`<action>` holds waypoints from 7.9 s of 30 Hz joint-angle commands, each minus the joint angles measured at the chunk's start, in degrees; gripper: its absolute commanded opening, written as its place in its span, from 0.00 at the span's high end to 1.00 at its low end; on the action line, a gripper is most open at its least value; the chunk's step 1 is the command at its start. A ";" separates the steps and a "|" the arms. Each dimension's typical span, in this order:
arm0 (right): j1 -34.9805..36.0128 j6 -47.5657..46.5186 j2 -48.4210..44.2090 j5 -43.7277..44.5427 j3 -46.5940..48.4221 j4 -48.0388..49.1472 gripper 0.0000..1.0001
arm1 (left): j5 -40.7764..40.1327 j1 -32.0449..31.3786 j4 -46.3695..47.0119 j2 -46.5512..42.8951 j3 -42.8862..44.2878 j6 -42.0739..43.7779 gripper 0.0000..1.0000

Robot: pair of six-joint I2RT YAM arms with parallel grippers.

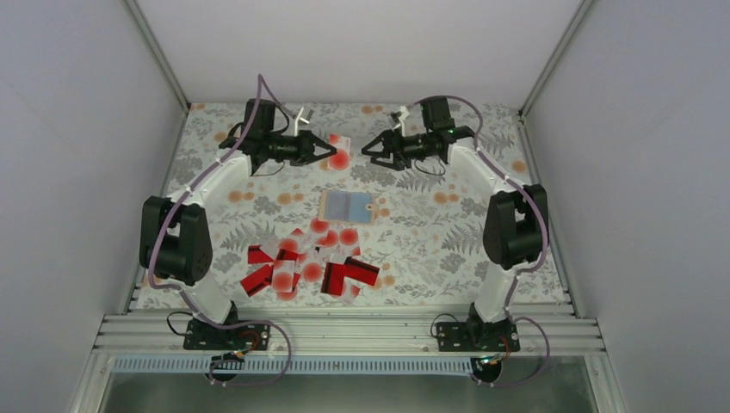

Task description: Put the credit cards into the card holder

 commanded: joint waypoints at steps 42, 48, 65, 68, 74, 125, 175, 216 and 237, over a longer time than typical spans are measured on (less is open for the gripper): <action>1.58 -9.81 7.73 18.01 -15.67 -1.86 0.37 | -14.13 -5.55 -7.25 18.79 -2.28 9.52 0.98; 1.53 -10.19 8.97 17.53 -15.69 -1.82 0.40 | -14.43 -6.18 -6.80 19.59 -2.41 9.07 0.98; 1.77 -10.72 12.06 16.50 -16.10 -0.66 0.49 | -14.85 -7.10 -7.64 20.14 -3.18 7.60 0.98; 1.93 -10.59 12.75 16.88 -16.47 -0.22 0.49 | -14.81 -7.10 -12.29 20.21 -0.84 9.72 0.98; 1.98 -10.37 12.89 17.80 -17.36 0.24 0.50 | -14.34 -6.29 -19.52 18.92 1.37 12.51 0.98; 3.54 -9.27 13.12 18.17 -18.37 0.45 0.51 | -10.94 -6.40 -13.14 24.73 3.53 9.53 0.98; 5.22 -7.16 12.96 18.65 -18.34 1.77 0.52 | -10.63 -8.88 -5.89 24.43 -1.03 4.60 0.98; 5.58 -7.69 12.31 18.61 -17.58 1.38 0.47 | -9.63 -10.18 -3.11 25.47 -2.44 1.55 0.80; 4.26 -10.32 6.87 22.48 -16.42 -3.34 0.41 | -19.63 -10.28 -15.03 23.06 2.50 7.40 0.37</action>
